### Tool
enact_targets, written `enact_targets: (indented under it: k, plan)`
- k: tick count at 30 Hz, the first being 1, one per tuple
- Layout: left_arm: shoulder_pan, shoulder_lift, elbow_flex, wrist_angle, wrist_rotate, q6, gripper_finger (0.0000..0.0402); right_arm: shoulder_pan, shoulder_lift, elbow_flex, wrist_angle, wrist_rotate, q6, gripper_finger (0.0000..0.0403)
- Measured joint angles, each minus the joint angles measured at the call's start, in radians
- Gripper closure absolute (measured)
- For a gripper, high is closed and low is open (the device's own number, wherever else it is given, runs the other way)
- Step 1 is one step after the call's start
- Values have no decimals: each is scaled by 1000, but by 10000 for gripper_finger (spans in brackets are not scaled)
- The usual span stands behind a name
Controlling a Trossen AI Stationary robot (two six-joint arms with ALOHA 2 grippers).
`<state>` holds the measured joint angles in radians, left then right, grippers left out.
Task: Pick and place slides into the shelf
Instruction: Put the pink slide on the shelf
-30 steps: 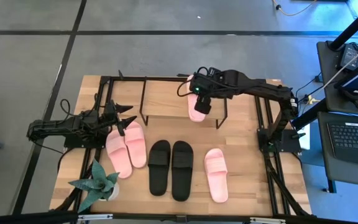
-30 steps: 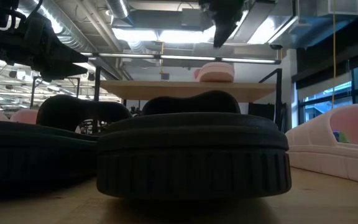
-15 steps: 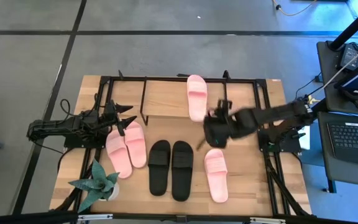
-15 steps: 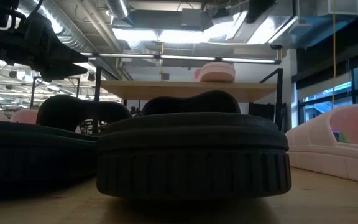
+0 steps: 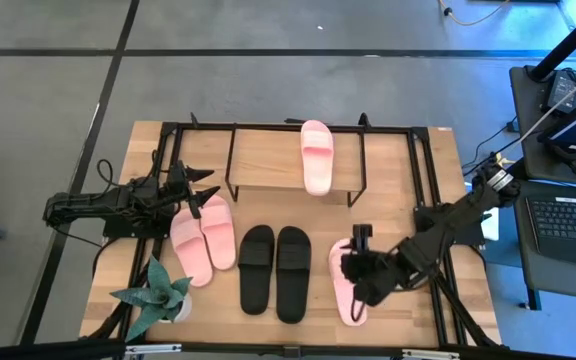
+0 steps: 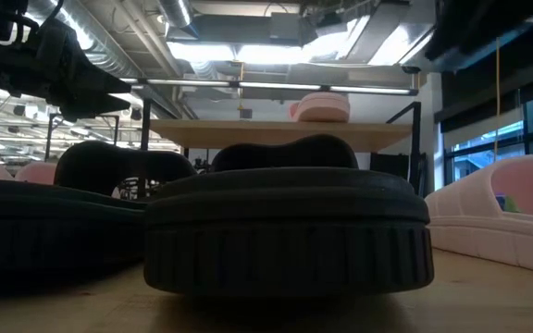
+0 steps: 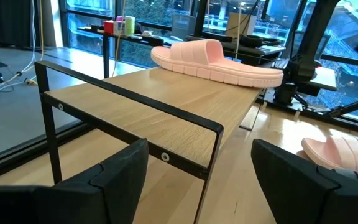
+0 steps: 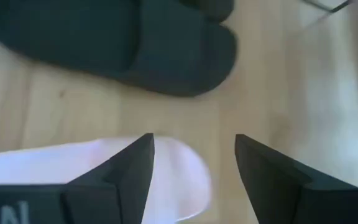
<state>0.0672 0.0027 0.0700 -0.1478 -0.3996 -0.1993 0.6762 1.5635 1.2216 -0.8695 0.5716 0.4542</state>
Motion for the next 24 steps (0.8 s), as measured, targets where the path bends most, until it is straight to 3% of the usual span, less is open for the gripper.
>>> enact_targets:
  k: [10, 24]
  plan:
    - [0, 0, 0, 0, 0, 0, 125, 109, 0, -131, 222, -45, 62, 178]
    - [0, 0, 0, 2, -2, -9, 125, 134, 58, -244, 260, -43, 170, 178]
